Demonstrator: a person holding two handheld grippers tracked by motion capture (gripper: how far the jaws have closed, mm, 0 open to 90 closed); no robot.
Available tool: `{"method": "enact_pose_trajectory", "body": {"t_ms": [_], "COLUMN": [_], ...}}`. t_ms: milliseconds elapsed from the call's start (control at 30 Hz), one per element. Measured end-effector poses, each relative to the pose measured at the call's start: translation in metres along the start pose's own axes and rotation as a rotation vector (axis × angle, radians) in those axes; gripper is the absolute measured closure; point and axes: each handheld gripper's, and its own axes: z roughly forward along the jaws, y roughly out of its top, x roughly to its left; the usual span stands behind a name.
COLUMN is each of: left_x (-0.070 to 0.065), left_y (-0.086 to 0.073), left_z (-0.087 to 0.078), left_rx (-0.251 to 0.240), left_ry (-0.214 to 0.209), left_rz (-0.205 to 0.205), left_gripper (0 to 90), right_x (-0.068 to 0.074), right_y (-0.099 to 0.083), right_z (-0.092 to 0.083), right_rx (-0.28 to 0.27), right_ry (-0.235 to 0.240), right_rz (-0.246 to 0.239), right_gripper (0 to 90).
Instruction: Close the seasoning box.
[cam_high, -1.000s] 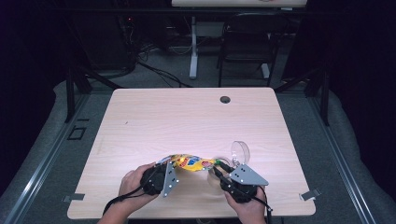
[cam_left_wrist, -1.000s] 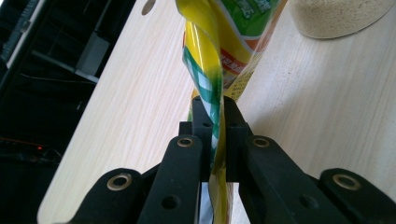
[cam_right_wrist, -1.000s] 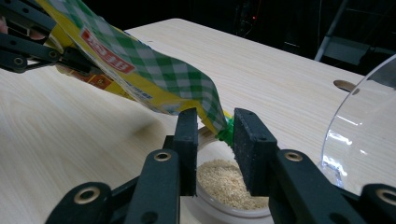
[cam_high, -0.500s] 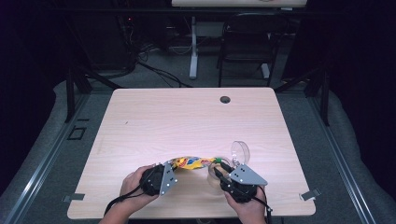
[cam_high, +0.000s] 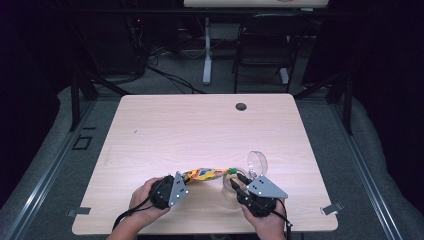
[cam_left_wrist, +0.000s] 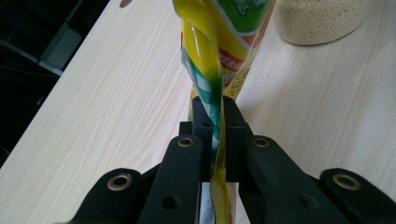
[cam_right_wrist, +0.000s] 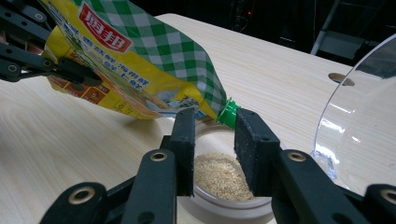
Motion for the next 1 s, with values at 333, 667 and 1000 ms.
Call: {"method": "enact_pose_trajectory", "body": {"t_ms": [333,667,1000], "left_x": [0.0012,0.0047,0.0079], "left_y": [-0.0008,-0.0027,-0.0049], "left_z": [0.0005,0.0006,0.0010], "left_rx": [-0.003,-0.009,-0.014], "left_ry": [-0.004,-0.022,-0.032], "left_rz": [-0.022,-0.067,-0.104], "left_gripper": [88.3,88.4,88.4], "right_x": [-0.0002,-0.0005,-0.0005], "right_y": [0.0000,-0.0002,-0.0004], "right_z": [-0.0001,-0.0003,-0.0002], "right_rx": [-0.003,-0.006,-0.007], "right_ry": [0.001,0.003,0.001], "right_rz": [0.004,0.005,0.006], "right_gripper": [69.2,69.2,69.3]}}
